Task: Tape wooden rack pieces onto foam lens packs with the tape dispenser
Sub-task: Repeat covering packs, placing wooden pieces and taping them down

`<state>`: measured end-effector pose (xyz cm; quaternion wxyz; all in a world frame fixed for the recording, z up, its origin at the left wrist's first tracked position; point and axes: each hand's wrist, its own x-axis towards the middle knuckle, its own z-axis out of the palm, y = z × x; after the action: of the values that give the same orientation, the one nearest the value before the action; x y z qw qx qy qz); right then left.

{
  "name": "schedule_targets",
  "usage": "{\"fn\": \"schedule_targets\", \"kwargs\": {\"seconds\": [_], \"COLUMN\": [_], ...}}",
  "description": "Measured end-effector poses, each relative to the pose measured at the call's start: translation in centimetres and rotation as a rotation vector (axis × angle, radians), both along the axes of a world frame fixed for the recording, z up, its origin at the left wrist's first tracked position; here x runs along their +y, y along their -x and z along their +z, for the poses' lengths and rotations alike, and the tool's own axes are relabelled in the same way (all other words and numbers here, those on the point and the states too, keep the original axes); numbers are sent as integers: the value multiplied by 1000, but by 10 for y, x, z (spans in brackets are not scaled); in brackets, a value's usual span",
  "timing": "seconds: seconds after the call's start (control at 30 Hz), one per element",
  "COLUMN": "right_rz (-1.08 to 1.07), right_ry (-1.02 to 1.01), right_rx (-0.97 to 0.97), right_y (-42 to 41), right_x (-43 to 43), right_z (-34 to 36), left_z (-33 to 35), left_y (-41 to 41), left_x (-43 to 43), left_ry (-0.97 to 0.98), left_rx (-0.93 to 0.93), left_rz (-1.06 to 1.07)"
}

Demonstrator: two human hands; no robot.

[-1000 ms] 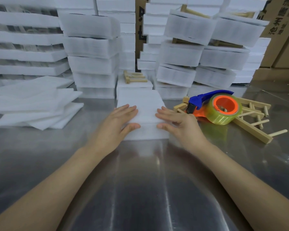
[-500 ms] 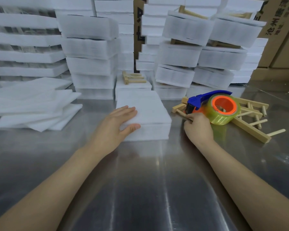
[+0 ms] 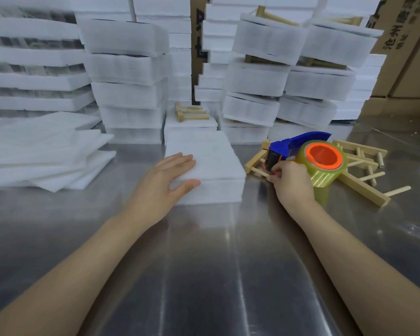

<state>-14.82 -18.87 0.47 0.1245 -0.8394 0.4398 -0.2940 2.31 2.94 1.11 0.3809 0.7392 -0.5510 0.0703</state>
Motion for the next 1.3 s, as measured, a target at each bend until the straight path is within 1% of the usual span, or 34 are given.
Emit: {"fn": "schedule_targets", "kwargs": {"seconds": [0.1,0.13,0.2,0.27,0.37,0.5,0.57,0.7,0.77,0.83,0.9,0.97,1.03,1.17,1.23,1.3], "right_rz": [-27,-40,-53,-47,-2,31,66,238,305,381,468,511,526,533,545,569], "right_ry": [64,70,73,82,99,62,65,140,180,265,313,282,281,224,116,-12], "right_rx": [182,218,222,152,-45,-308,-398,-427,-484,-516,-435,-312,-251,-264,-297,-350], "right_y": [-2,-3,-4,-3,0,-3,-6,-13,-17,-21,-28,-35,-40,-41,-40,-40], "right_x": [3,4,6,6,5,14,23,45,58,67,72,74,72,67,68,70], "right_z": [0,0,1,3,6,8,11,11,15,19,23,26,27,25,21,20], "left_z": [-1,-1,-1,0,-1,0,0,1,1,1,3,5,5,0,-4,-6], "left_y": [0,0,0,0,0,0,1,0,-2,-2,-1,-2,-3,-3,-3,-5], "left_x": [0,0,0,1,1,1,1,1,0,-1,0,0,-2,-6,-8,-10], "left_ry": [4,4,6,5,-1,-6,-6,3,9,16,44,96,128,139,75,-5], "left_rx": [-4,-4,-2,-1,4,2,1,4,4,14,20,31,26,133,180,271], "left_rz": [3,4,4,2,1,4,0,-5,1,4,-7,-5,43,151,160,123]}}
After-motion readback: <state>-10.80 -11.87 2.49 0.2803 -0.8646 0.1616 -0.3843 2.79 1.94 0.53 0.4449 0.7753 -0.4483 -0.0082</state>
